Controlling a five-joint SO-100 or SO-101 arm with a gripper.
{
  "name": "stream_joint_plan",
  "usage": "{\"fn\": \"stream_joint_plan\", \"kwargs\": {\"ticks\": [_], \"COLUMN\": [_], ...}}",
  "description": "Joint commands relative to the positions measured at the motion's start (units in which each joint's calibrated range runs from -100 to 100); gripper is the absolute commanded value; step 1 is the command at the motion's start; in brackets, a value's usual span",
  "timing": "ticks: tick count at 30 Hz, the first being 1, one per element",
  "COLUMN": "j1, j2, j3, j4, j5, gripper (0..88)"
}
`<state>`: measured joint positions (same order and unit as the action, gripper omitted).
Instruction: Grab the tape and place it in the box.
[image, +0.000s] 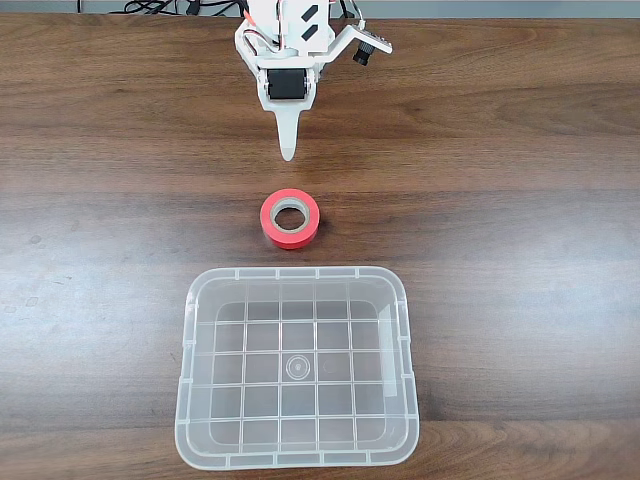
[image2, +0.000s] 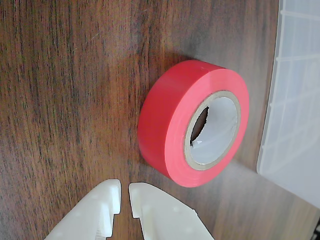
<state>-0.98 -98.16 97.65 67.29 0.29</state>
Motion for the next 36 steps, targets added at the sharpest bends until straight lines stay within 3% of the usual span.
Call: {"fn": "stream_joint_plan", "kwargs": {"ticks": [1,24,36], "j1": [-0.27,0.03,-0.27], "j2": [-0.8,-0.8,-0.8], "j3": [-0.81,-1.42,-17.36], "j4": [-0.08,-0.08,0.69], "j5": [-0.5,-0.6,-0.6], "gripper": [1.3,1.2,1.1]}}
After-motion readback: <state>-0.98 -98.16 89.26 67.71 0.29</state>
